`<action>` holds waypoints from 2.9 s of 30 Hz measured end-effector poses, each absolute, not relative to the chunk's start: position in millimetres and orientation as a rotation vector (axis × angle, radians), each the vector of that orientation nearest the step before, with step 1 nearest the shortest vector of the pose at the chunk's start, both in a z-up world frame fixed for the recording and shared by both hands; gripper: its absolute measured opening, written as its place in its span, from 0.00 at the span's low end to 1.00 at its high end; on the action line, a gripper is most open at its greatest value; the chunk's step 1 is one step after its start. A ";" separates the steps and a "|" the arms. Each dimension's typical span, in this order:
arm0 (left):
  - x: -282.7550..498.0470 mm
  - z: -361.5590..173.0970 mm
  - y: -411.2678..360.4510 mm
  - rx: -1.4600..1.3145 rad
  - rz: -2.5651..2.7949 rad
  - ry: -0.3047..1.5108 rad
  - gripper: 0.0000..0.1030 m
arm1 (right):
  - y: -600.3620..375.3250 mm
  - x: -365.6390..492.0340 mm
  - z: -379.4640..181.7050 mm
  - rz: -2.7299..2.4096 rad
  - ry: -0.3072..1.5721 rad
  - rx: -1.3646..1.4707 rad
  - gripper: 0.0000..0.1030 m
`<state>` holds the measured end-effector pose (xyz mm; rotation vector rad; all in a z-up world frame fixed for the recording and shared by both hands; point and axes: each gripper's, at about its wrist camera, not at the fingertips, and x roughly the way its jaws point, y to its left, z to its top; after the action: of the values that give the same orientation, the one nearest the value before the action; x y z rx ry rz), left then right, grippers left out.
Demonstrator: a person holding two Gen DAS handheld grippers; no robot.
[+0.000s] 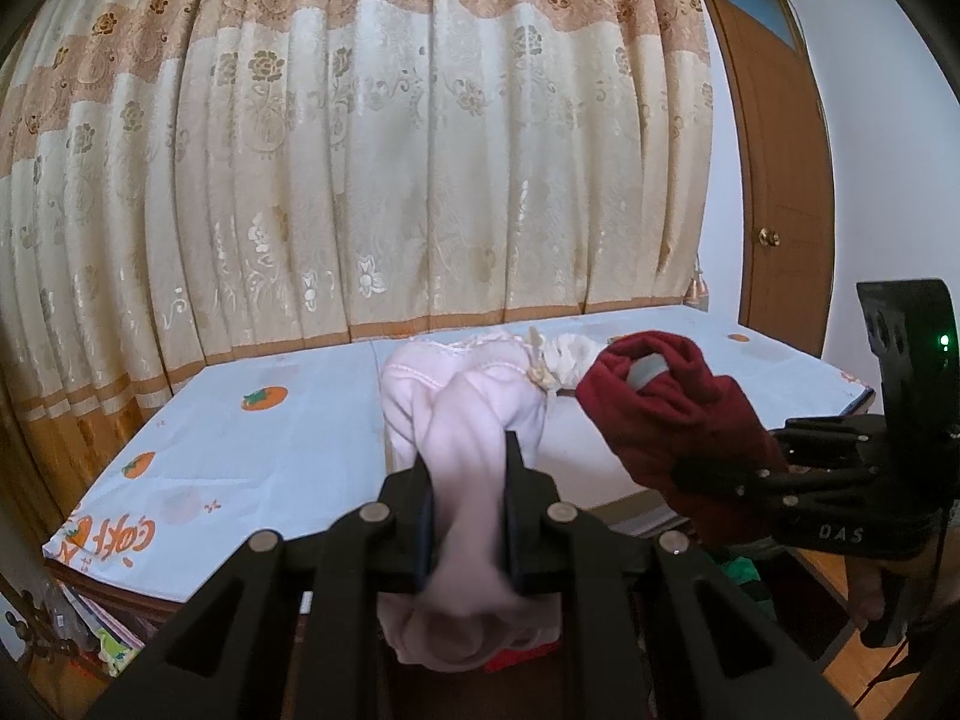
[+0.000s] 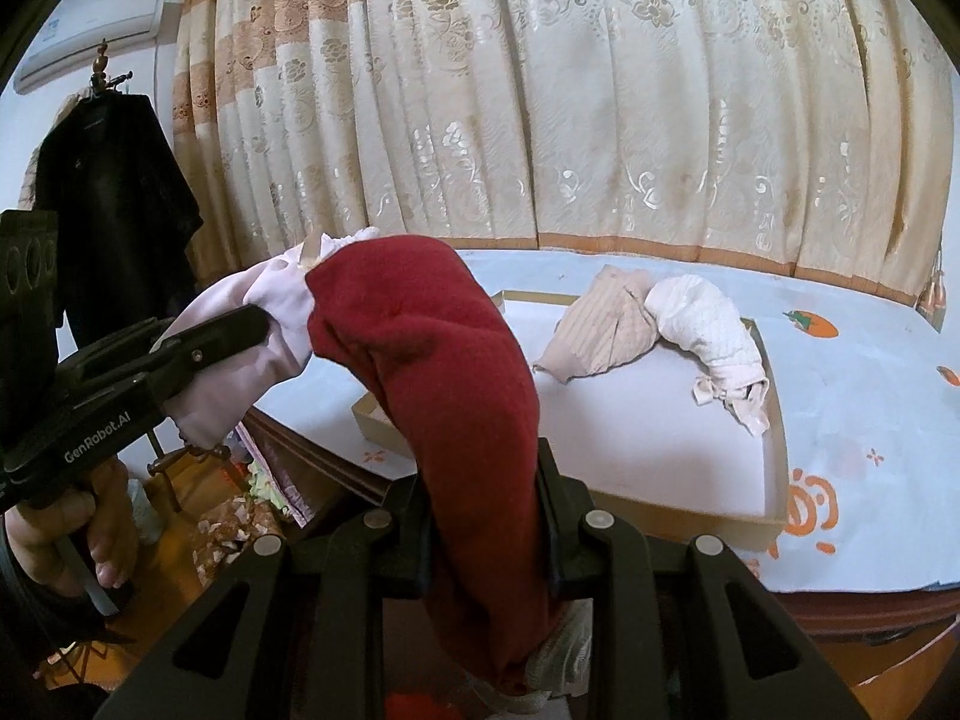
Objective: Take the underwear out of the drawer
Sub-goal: 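Carry the pink and red underwear in both tools over the tray, then lower both held pieces into the tray and open both tools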
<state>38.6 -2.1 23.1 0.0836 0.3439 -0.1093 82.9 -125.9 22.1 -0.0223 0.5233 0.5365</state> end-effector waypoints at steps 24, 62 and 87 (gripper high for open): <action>87.8 27.8 8.8 0.082 -0.091 0.358 0.15 | -113.0 124.0 37.5 0.538 0.520 -0.033 0.28; 185.0 38.8 29.9 0.028 -0.065 0.424 0.15 | -87.3 231.8 69.8 0.568 0.666 0.214 0.28; 278.0 -11.2 25.1 -0.032 -0.090 0.655 0.15 | -93.1 339.6 18.2 0.440 0.897 0.331 0.29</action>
<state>278.0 25.1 -11.2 -0.0318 0.6555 -0.0900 339.6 -93.1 18.2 0.3312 0.8971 0.4396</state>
